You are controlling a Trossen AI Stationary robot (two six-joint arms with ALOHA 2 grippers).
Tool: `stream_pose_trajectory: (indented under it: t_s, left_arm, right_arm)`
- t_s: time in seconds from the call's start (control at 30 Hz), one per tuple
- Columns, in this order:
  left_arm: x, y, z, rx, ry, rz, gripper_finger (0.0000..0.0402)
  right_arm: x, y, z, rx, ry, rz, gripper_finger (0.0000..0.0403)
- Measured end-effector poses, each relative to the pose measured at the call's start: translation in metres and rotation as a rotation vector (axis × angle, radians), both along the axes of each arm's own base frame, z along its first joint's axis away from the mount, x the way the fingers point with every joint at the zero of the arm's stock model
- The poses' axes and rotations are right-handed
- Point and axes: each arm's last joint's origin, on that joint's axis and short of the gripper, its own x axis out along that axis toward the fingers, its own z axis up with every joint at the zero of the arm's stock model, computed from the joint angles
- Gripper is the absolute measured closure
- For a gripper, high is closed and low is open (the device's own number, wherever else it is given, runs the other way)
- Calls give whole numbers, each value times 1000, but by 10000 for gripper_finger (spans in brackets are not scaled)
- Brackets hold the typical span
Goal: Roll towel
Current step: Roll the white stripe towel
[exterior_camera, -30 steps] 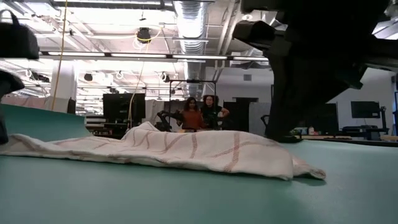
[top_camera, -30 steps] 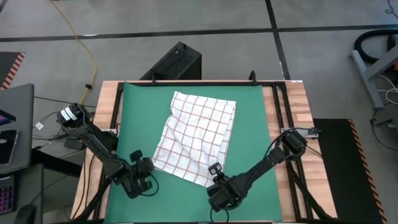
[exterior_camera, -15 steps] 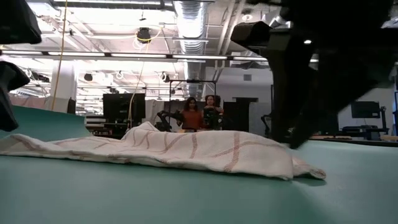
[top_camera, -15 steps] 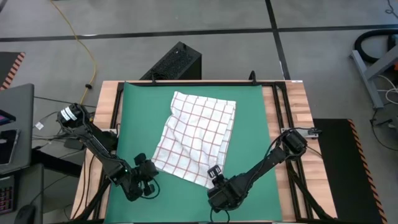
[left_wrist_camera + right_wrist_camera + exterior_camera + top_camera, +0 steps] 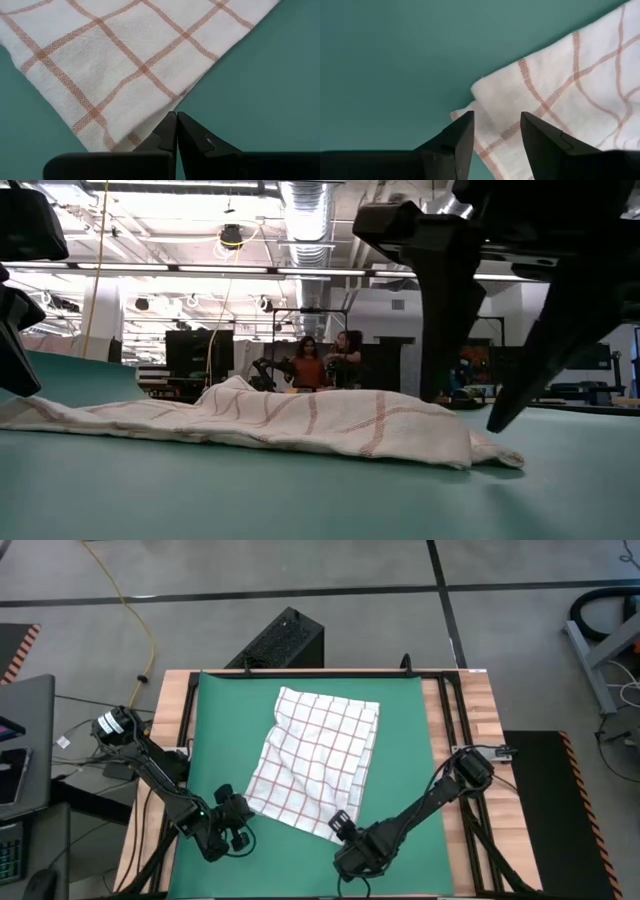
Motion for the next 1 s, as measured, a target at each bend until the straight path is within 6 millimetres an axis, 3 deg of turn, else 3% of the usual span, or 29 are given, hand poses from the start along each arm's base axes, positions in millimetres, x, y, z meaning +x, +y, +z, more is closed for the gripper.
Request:
stream_pose_trajectory:
  t_s: [0.5,0.6,0.87,1.0]
  left_arm:
    - [0,0,0,0,1,0,401]
    - [0,0,0,-4,1,4,402]
    - [0,0,0,3,6,-6,401]
    - [-1,1,-1,17,19,-15,401]
  right_arm:
    - [3,-7,-11,-18,-23,21,237]
    - [5,-9,-11,-36,-33,28,265]
    - [7,-15,-11,-41,-24,4,386]
    - [6,-17,-3,-79,-20,-48,390]
